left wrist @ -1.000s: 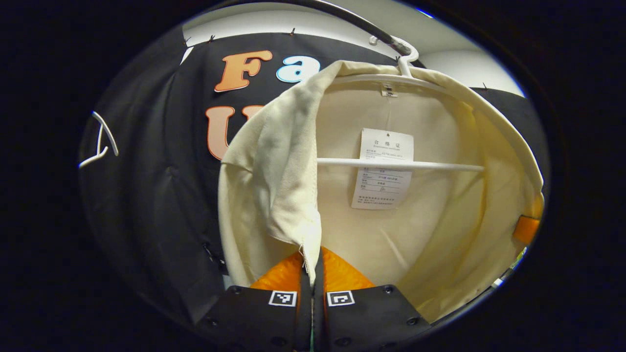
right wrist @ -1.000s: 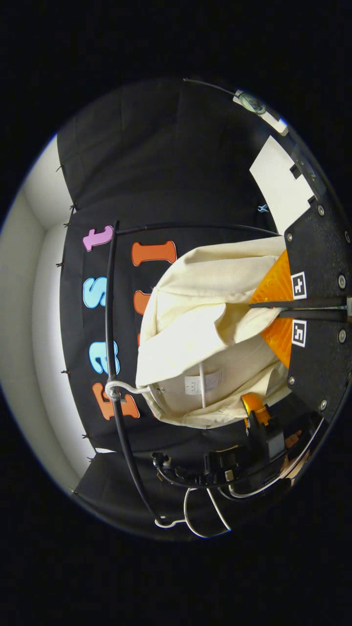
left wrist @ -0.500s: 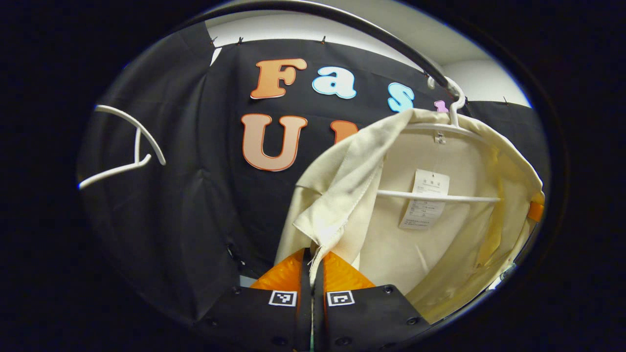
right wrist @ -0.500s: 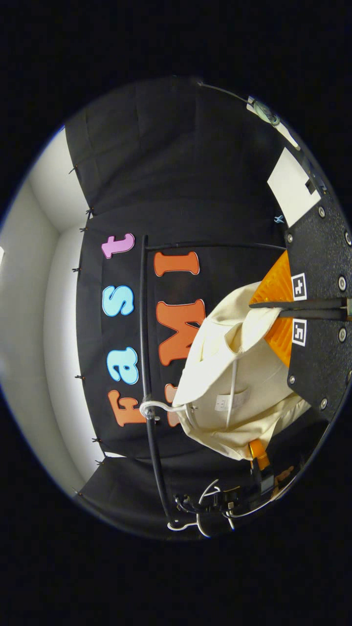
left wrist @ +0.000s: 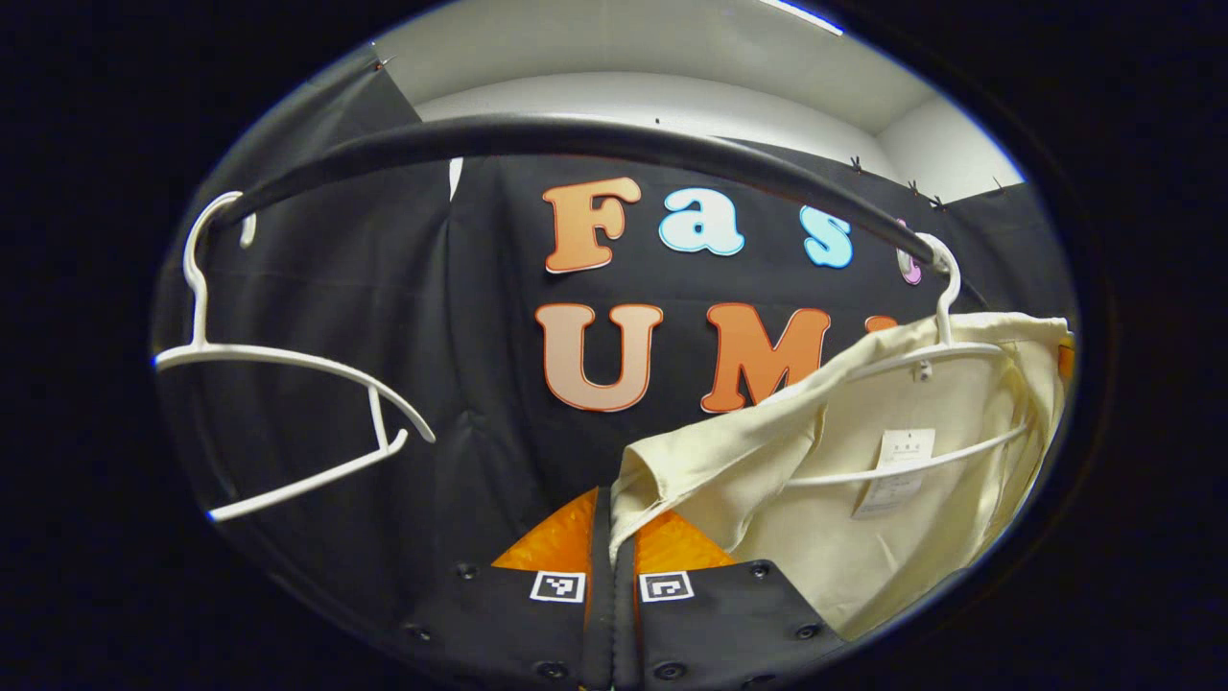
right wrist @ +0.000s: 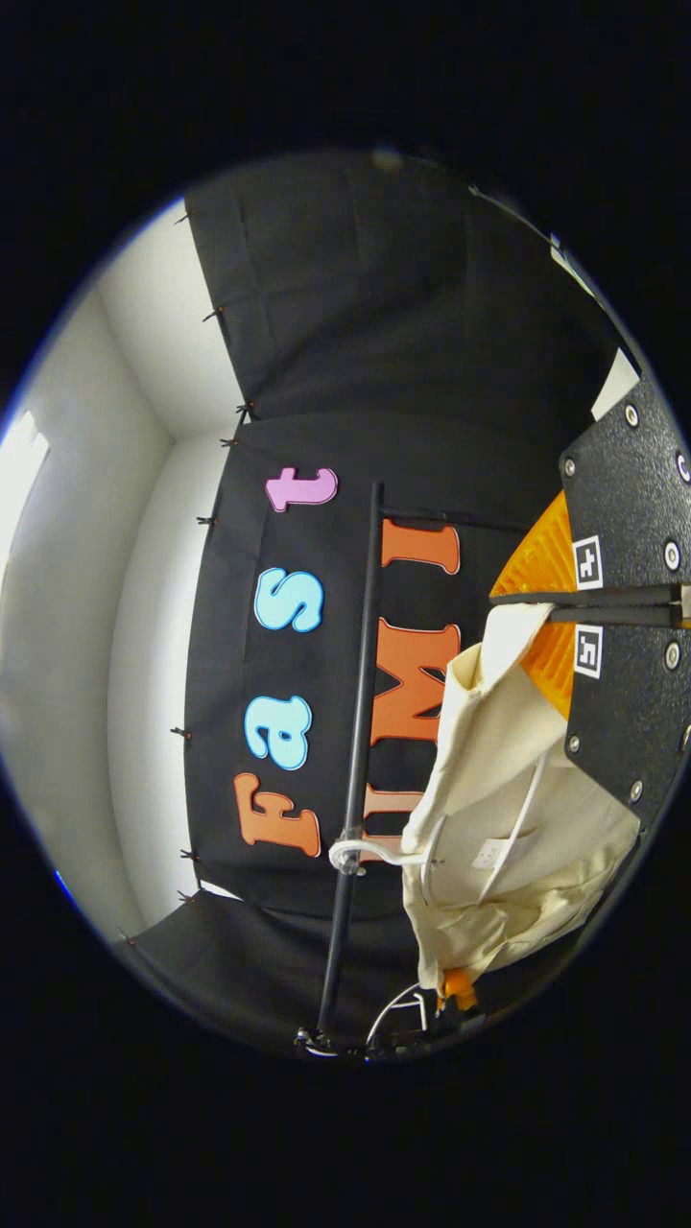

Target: Grasp the clothes on the hanger with both hands and then place them into the laundry hamper below.

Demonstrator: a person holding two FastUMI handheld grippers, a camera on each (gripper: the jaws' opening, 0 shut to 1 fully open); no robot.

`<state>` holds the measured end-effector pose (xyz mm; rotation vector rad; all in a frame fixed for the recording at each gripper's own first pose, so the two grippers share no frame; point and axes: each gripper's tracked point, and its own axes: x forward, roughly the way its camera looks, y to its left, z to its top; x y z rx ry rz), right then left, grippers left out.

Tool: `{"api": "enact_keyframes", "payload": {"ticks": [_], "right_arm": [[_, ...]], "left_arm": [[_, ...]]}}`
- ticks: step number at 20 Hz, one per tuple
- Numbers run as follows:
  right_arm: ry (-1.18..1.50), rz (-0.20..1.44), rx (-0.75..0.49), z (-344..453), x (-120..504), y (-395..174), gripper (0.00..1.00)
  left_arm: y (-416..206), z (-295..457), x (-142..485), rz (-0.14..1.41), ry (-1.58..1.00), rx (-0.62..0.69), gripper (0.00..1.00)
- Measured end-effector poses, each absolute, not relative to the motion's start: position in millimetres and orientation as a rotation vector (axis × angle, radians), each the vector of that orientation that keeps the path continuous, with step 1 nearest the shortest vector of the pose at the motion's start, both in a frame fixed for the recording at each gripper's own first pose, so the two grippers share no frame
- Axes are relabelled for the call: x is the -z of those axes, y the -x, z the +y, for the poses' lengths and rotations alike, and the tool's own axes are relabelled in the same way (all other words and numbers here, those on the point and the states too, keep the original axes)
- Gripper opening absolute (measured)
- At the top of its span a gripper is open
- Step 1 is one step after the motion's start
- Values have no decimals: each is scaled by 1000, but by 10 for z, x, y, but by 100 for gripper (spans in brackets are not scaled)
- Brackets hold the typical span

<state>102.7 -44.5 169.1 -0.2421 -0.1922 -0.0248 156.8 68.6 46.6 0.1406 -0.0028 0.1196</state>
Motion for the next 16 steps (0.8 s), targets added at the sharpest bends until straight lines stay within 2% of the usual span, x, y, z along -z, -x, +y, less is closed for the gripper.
{"api": "enact_keyframes", "payload": {"ticks": [5,10,13,16], "right_arm": [[350,-253,34,-474,-2048,-1215,0],[416,-236,27,-601,-2119,-1580,0],[416,-180,8,-707,-1900,-1818,0],[352,-77,-38,-799,-1414,-2029,0]], "left_arm": [[-1593,677,-620,-17,-131,-104,7],[-1586,714,-782,-45,-136,-124,8],[-1610,699,-897,-69,-185,-126,7],[-1617,691,-924,-67,-197,-136,7]]}}
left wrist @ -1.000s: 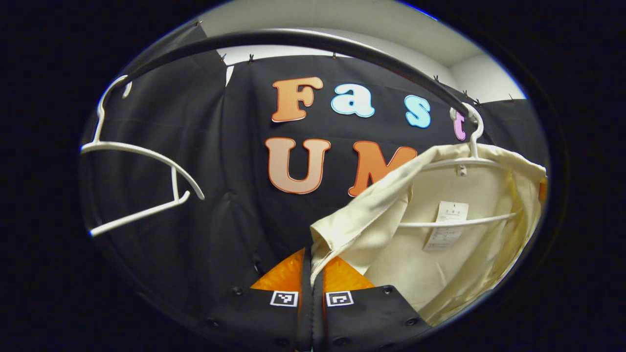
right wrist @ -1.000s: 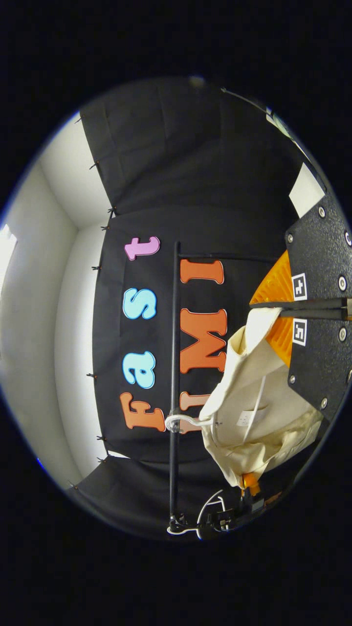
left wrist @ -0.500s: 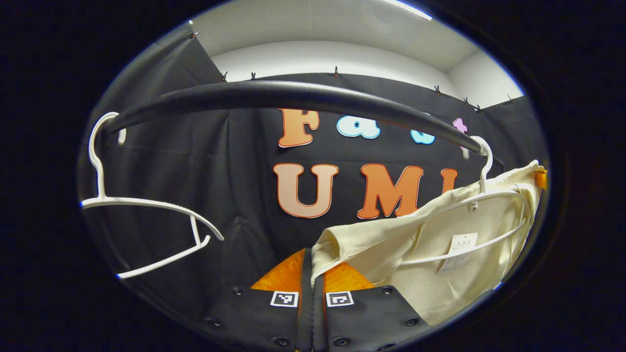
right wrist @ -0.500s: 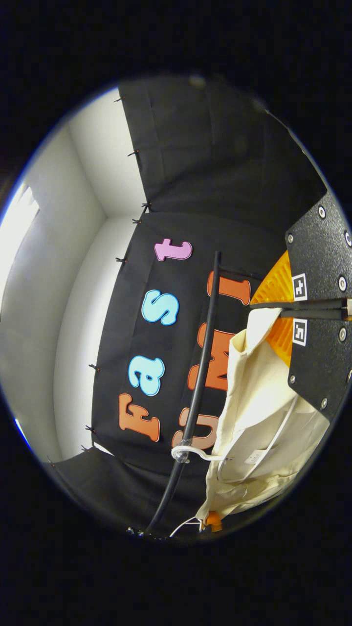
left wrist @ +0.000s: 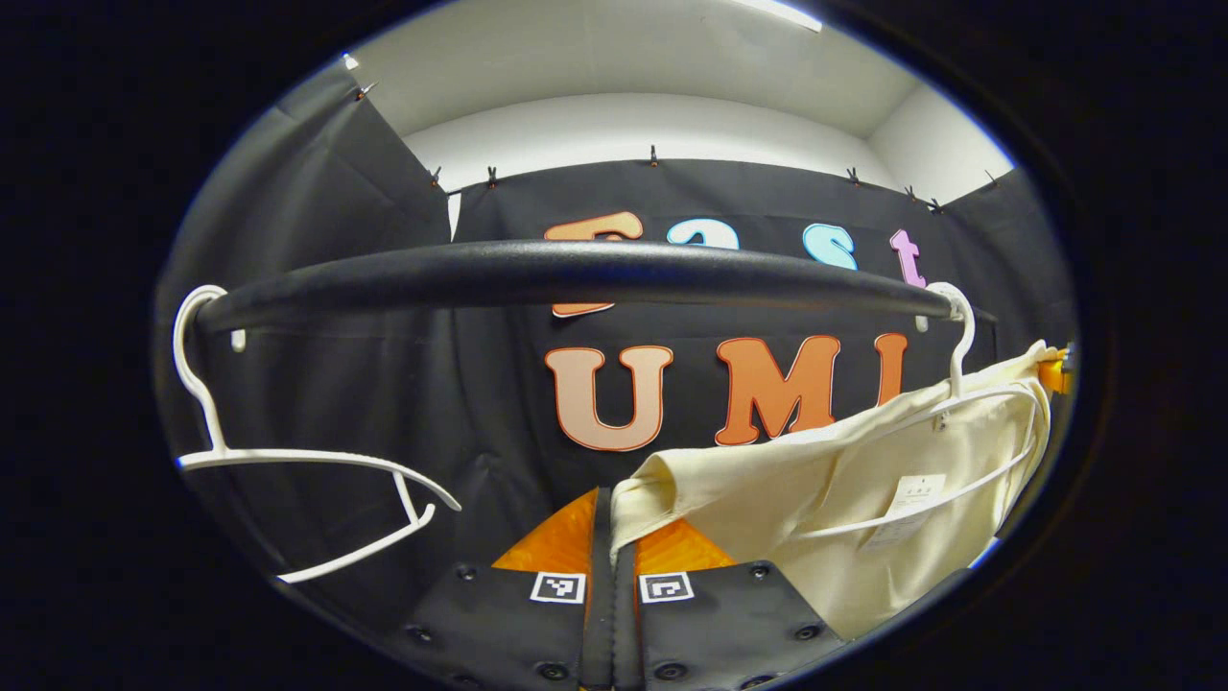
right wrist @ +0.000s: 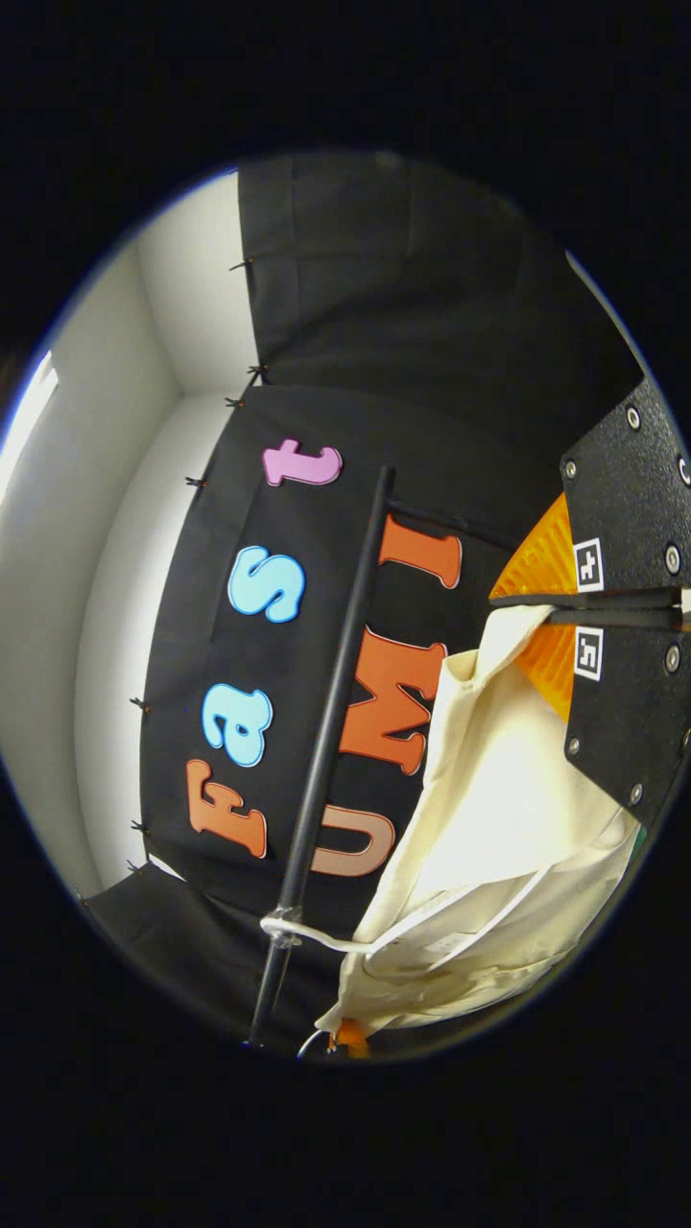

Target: Grasp the clothes on the hanger with both hands and then place them into the laundry hamper below.

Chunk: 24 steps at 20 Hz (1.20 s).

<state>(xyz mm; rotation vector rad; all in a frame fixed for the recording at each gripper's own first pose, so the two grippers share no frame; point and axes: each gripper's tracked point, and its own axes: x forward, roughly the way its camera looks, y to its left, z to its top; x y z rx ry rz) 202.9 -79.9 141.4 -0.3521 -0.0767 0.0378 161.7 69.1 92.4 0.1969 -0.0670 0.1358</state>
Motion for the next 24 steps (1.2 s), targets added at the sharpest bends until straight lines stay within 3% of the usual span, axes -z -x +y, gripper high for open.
{"api": "enact_keyframes", "payload": {"ticks": [8,16,24], "right_arm": [[283,111,-140,-621,-310,-2307,0],[107,176,-196,-350,384,-2081,0],[-43,214,-204,-67,746,-1968,0]], "left_arm": [[-1787,833,-744,-9,-175,-156,7],[-1859,909,-462,31,-171,-188,7],[-1675,1052,-1262,-165,-155,-268,6]]}}
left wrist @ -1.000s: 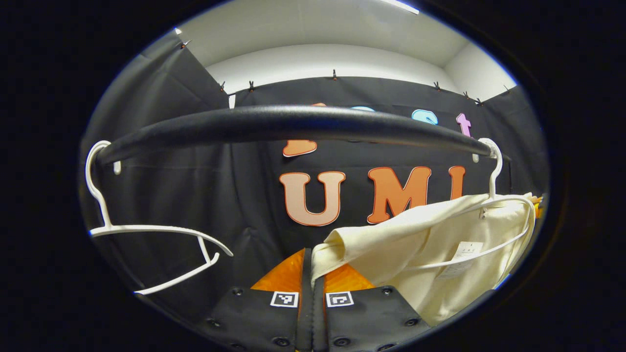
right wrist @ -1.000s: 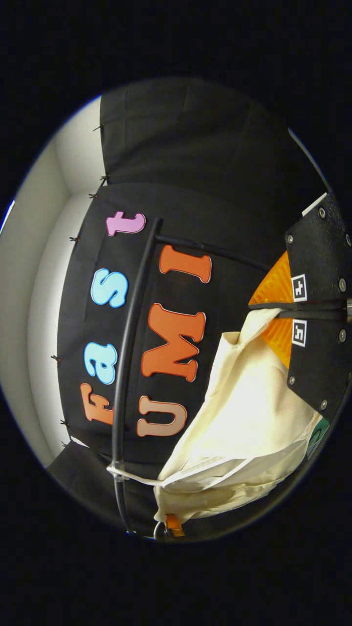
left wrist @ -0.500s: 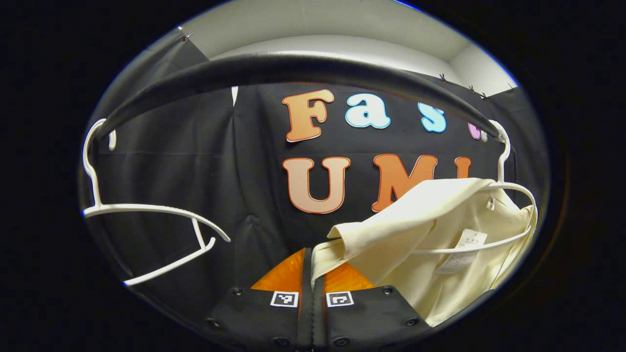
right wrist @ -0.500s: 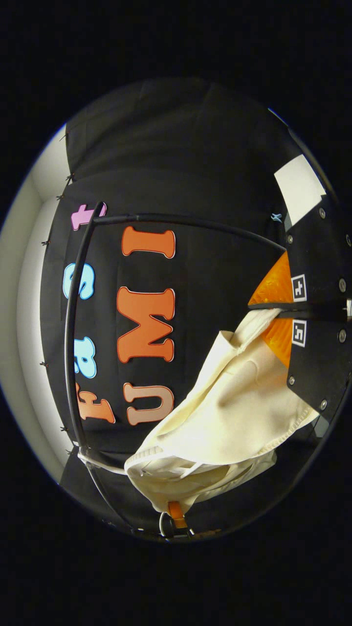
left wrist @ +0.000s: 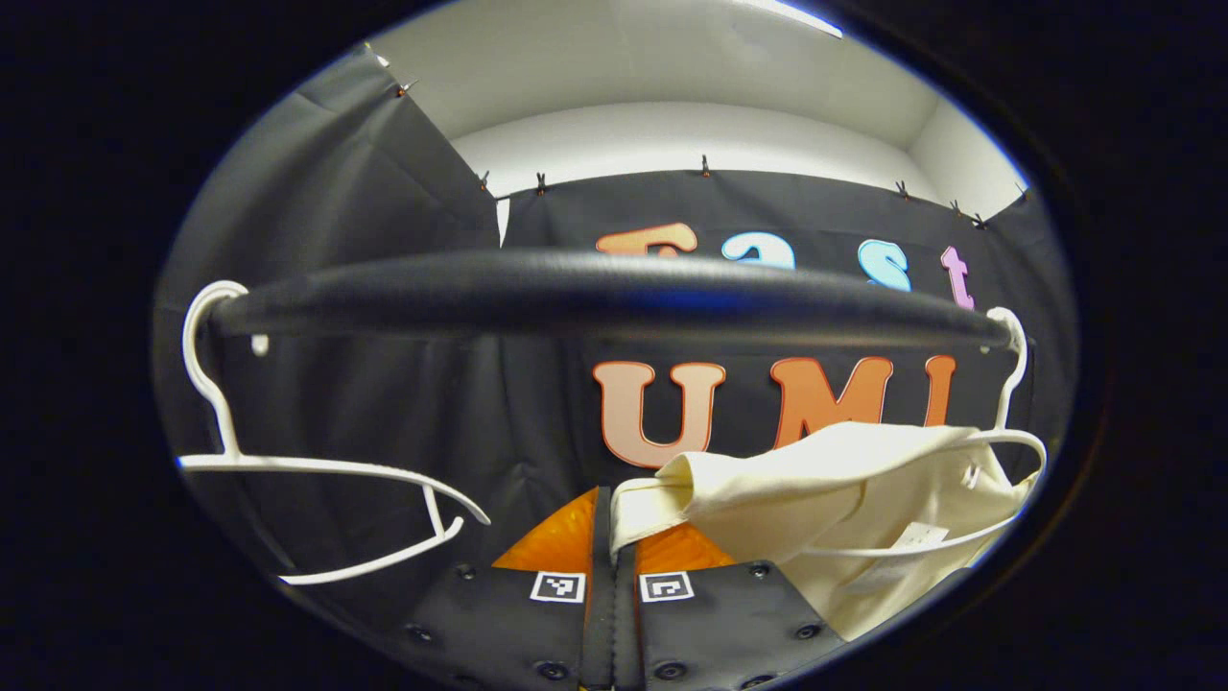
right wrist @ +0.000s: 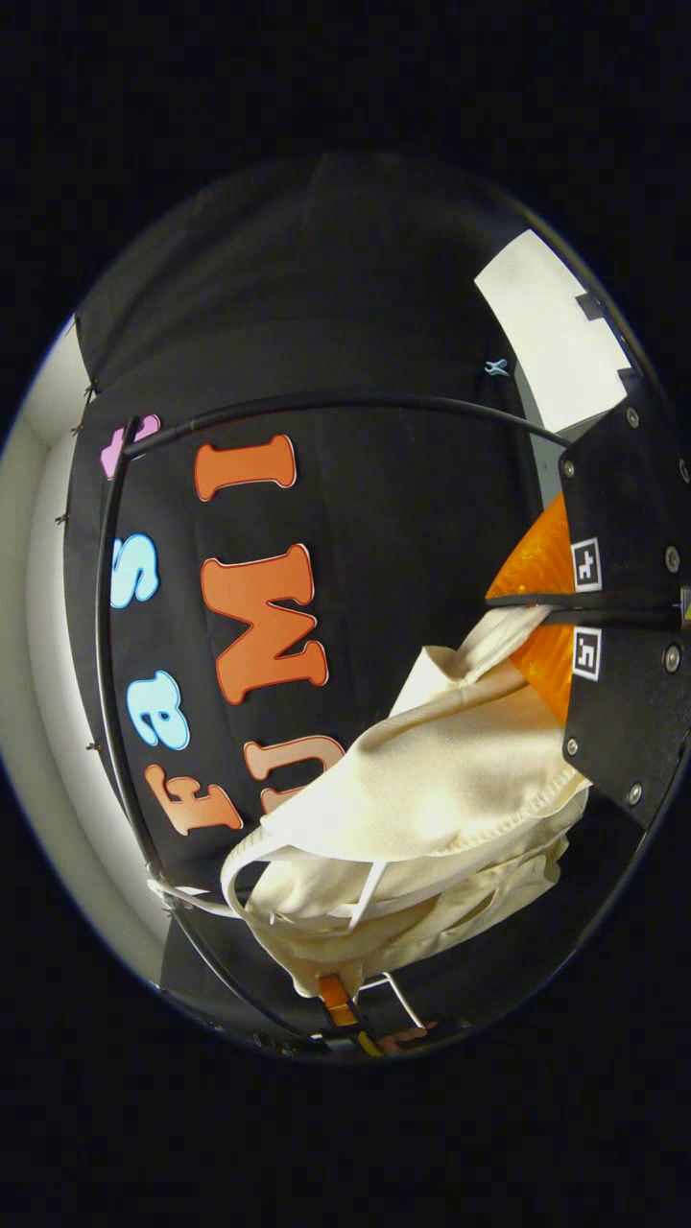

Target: Grasp the clothes on the hanger with both hands and then place them into the laundry hamper below.

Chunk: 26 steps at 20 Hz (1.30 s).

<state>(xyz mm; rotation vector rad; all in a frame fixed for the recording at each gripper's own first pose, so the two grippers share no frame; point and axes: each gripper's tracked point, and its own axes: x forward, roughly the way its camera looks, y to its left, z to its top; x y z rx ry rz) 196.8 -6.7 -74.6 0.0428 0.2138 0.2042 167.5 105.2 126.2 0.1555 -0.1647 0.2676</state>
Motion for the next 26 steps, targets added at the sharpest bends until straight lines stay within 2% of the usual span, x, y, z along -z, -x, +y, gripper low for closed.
{"api": "enact_keyframes", "payload": {"ticks": [5,6,16,19,23,26], "right_arm": [[-162,247,-219,102,995,-2058,0],[-163,249,-223,138,1040,-2041,0],[-248,331,-273,618,1518,-1875,0],[-236,359,-277,730,1659,-1801,0],[-215,330,-218,539,1576,-1785,0],[-276,379,-184,591,1923,-1896,0]], "left_arm": [[-1497,965,-1498,-213,-174,-233,5],[-1496,970,-1499,-212,-177,-230,7],[-1633,1109,-1078,-129,-145,-217,6],[-1612,1080,-1184,-167,-169,-226,7],[-1562,996,-1571,-274,-176,-233,6],[-1503,906,-1612,-294,-197,-229,7]]}}
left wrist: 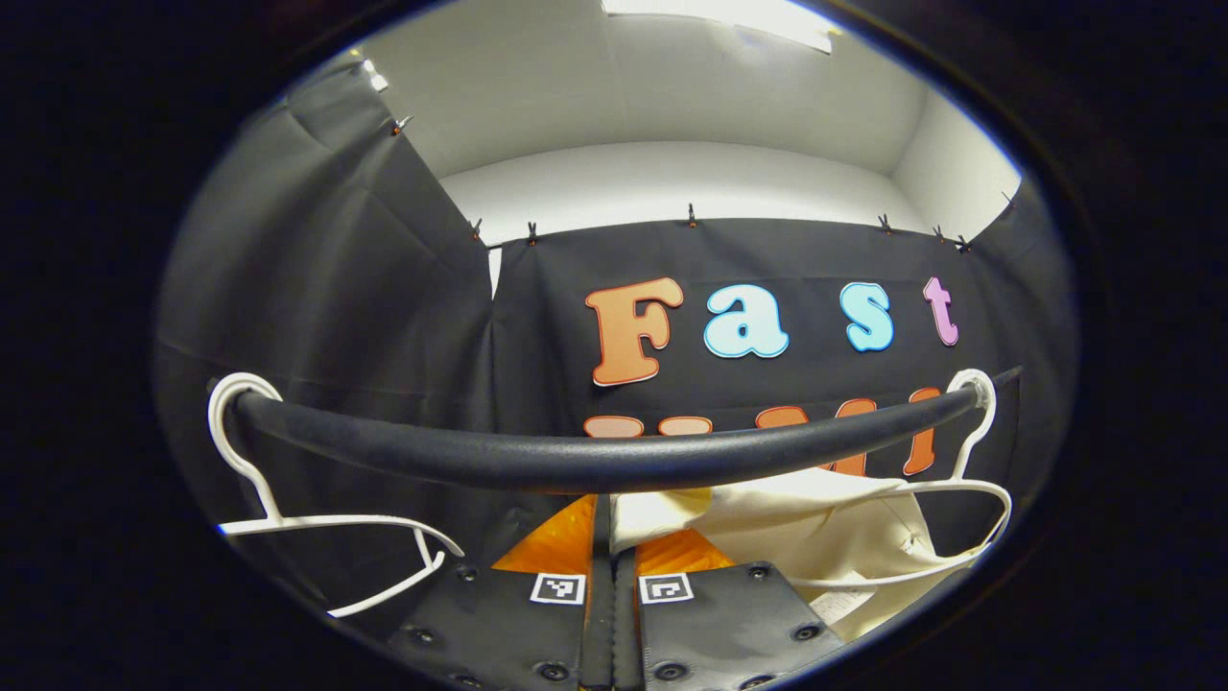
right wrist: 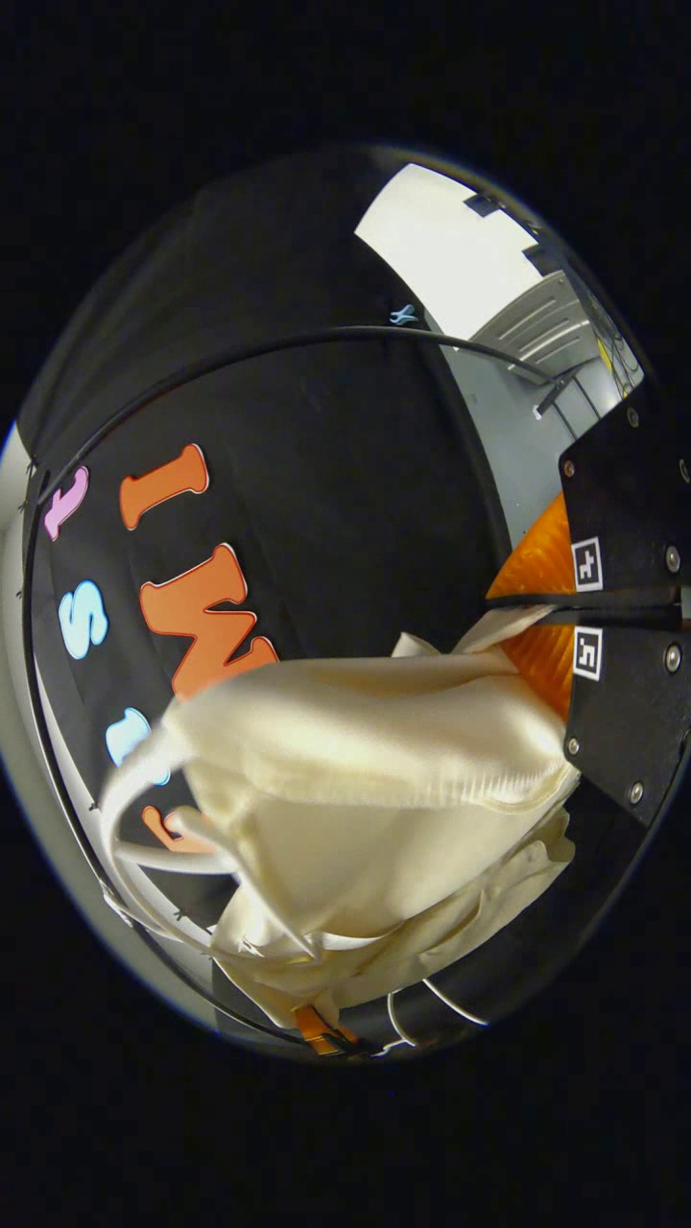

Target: Grasp the clothes on the hanger with both hands and then place them into the laundry hamper below.

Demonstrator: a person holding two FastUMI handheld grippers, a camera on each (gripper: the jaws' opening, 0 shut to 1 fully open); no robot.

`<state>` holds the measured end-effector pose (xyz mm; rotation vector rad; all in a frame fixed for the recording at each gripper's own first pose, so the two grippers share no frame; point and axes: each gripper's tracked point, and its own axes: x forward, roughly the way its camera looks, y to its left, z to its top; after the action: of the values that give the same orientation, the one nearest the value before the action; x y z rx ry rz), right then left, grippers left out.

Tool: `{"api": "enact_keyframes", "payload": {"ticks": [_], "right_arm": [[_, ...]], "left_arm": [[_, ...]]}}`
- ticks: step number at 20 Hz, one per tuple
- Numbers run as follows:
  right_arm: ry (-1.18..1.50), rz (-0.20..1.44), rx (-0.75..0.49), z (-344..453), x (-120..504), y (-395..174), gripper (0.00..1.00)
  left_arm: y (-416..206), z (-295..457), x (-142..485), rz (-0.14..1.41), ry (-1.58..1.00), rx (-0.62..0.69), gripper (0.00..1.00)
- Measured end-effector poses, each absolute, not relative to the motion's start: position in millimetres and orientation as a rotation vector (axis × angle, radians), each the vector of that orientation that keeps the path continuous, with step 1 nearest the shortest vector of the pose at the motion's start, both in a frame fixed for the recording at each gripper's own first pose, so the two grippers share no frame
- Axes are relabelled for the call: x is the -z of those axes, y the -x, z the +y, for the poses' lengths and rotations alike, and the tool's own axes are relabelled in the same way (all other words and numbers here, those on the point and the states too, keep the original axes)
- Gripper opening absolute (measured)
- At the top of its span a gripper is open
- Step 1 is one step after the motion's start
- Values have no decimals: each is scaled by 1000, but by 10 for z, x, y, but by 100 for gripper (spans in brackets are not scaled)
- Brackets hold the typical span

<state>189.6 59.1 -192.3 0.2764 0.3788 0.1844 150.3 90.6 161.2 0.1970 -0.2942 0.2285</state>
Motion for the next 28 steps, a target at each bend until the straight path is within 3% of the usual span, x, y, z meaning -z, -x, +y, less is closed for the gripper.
{"api": "enact_keyframes", "payload": {"ticks": [2,4,13,28], "right_arm": [[-296,532,-151,703,2539,-1686,0],[-323,542,-100,634,2804,-1605,0],[-228,498,-103,528,2616,-1602,0],[-210,527,-90,628,2554,-1701,0]], "left_arm": [[-1545,919,-1477,-263,-192,-220,6],[-1610,1076,-1228,-203,-181,-239,6],[-1586,1422,-490,-73,-114,-271,7],[-1629,657,528,136,-53,-44,6]]}}
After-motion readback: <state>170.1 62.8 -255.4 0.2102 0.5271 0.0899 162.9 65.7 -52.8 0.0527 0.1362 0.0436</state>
